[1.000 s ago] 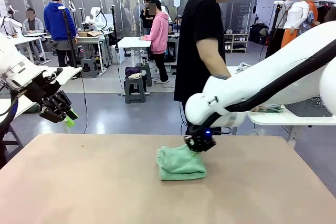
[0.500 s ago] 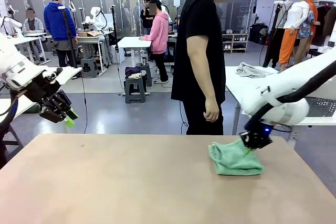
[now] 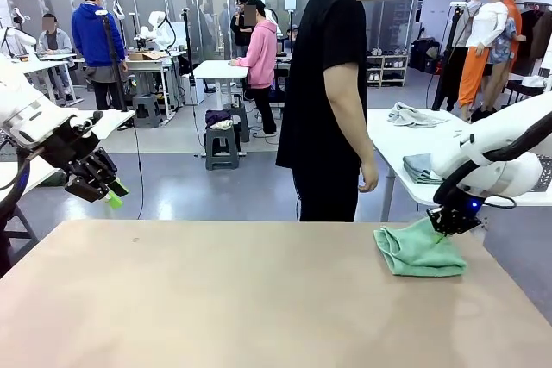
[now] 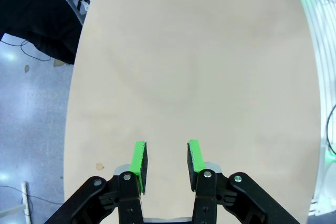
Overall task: Fold the towels and place them in the basket.
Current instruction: Place the folded Towel with hook on the right side of the table.
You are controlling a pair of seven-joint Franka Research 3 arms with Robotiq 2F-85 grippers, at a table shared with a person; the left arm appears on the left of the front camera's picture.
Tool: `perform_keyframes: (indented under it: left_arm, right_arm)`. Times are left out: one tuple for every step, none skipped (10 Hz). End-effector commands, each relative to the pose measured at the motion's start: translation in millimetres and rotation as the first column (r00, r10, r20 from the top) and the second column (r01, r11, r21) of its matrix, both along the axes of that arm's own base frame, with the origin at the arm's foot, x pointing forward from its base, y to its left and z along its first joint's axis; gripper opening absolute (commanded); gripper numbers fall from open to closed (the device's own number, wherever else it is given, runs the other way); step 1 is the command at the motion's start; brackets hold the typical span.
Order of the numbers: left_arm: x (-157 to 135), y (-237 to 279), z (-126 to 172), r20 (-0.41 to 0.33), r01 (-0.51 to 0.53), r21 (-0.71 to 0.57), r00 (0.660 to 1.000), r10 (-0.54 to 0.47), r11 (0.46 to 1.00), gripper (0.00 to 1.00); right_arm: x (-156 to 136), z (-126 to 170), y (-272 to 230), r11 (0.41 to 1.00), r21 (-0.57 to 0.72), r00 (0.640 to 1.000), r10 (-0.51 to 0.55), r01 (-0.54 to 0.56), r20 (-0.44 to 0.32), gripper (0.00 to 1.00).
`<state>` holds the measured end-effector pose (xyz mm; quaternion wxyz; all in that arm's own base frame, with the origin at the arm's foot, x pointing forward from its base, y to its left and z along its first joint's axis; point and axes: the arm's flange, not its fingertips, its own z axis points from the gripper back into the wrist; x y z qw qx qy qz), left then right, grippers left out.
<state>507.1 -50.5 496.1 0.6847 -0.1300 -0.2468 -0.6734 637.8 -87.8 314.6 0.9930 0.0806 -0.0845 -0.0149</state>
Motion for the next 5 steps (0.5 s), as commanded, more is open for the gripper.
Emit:
perform_keyframes:
  left_arm:
    - [0.3,0.2,1.6,0.003,0.0,-0.001,1.0,0.0,1.0,0.42]
    - [0.3,0.2,1.6,0.003,0.0,-0.001,1.0,0.0,1.0,0.42]
    - [0.3,0.2,1.6,0.003,0.0,-0.001,1.0,0.0,1.0,0.42]
    - [0.3,0.2,1.6,0.003,0.0,-0.001,1.0,0.0,1.0,0.42]
    - [0.3,0.2,1.6,0.003,0.0,-0.001,1.0,0.0,1.0,0.42]
  right_arm:
    - [3.1,-2.4,-5.8,1.0,0.022,1.0,-0.007,0.007,-0.005,0.06]
    - [2.2,-3.4,-7.1,1.0,0.026,1.0,-0.013,0.013,-0.004,0.26]
    - [1.3,-4.2,-8.8,1.0,0.018,1.0,-0.024,0.024,-0.003,0.26]
    - [0.4,-4.5,-11.3,0.999,0.02,0.999,-0.035,0.035,-0.007,0.46]
    - [-0.8,-2.8,-12.5,0.999,0.021,0.999,-0.04,0.04,-0.005,0.29]
